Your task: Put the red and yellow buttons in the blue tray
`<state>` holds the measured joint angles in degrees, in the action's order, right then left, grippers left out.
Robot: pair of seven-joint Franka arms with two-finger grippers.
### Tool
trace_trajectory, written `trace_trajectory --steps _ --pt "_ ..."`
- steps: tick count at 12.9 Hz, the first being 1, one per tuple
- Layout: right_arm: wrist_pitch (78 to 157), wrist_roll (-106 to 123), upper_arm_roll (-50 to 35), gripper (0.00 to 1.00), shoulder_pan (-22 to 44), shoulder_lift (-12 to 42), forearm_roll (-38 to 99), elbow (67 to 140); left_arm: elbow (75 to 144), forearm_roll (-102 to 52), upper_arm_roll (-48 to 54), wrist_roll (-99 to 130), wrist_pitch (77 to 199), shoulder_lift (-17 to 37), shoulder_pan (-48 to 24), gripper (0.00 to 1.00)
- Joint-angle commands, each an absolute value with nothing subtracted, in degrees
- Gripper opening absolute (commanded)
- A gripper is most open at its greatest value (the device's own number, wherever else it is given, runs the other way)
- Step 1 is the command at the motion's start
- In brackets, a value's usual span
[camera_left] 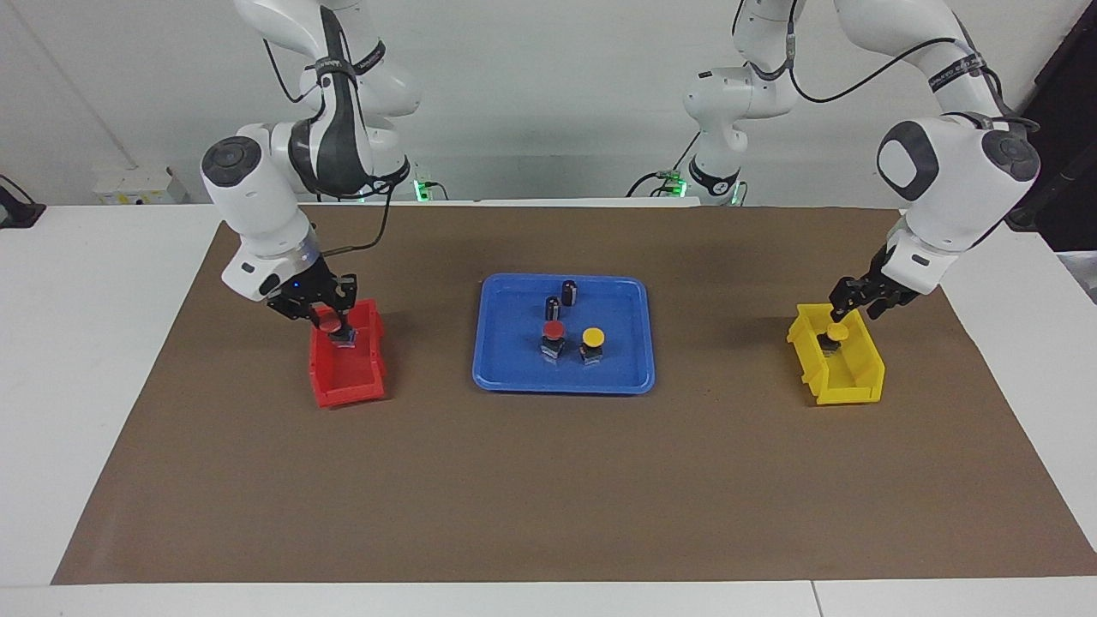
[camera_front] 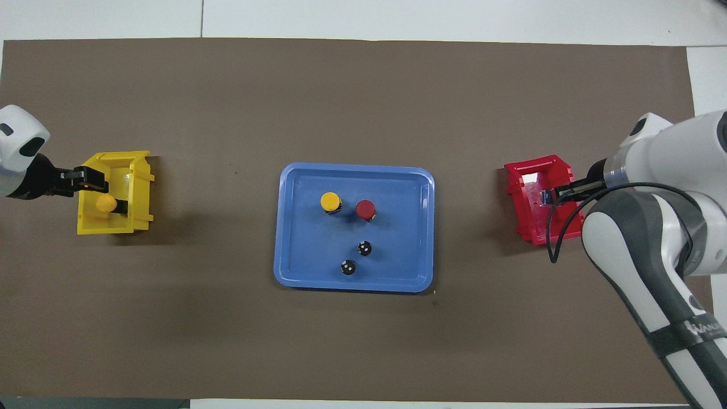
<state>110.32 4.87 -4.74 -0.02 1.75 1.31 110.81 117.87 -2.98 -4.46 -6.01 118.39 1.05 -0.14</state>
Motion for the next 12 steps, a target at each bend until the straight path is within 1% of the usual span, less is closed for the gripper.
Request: trace_trajectory --steps 1,2,3,6,7,8,9,10,11,12 --pt "104.8 -8.2 -5.2 0.35 7.1 8.2 1.7 99.8 124.4 -1.8 -3.6 -7.9 124.4 -1.5 1.1 0.67" --pt "108.0 -15.0 -5.2 0.36 10.4 8.3 1.7 100.6 126.3 -1.8 -3.6 -8.0 127.2 -1.2 1.1 0.67" --pt "111.8 -19.7 -5.2 0.36 13.1 8.0 1.8 103.0 127.7 -1.8 -3.6 -8.0 129.4 -0.8 1.1 0.66" --pt "122.7 -27.9 -5.2 0.36 18.4 7.7 1.8 110.5 128.8 -1.8 -3.6 -8.0 132.6 0.3 1.1 0.65" --pt "124.2 -29.1 -5.2 0.36 19.4 7.9 1.7 111.6 129.0 -1.8 -3.6 -8.0 132.9 0.7 1.1 0.65" --pt "124.5 -30.5 -5.2 0.36 20.8 8.3 1.6 111.8 129.5 -1.8 -3.6 -8.0 134.2 1.3 1.1 0.61" --pt "125.3 -31.3 -5.2 0.36 21.4 8.6 1.5 112.6 130.6 -1.8 -3.6 -7.9 136.2 1.5 1.1 0.40" --pt "126.0 -32.1 -5.2 0.37 22.2 9.1 1.4 113.1 130.9 -1.8 -3.6 -8.0 137.3 1.6 1.1 0.03" --pt "126.7 -33.0 -5.1 0.37 23.6 10.0 1.3 113.3 130.0 -1.8 -3.8 -7.8 136.5 1.8 1.1 0.01" --pt "127.3 -33.2 -5.1 0.37 23.9 10.5 1.1 113.6 127.7 -1.7 -3.8 -7.7 134.0 2.1 1.1 0.01"
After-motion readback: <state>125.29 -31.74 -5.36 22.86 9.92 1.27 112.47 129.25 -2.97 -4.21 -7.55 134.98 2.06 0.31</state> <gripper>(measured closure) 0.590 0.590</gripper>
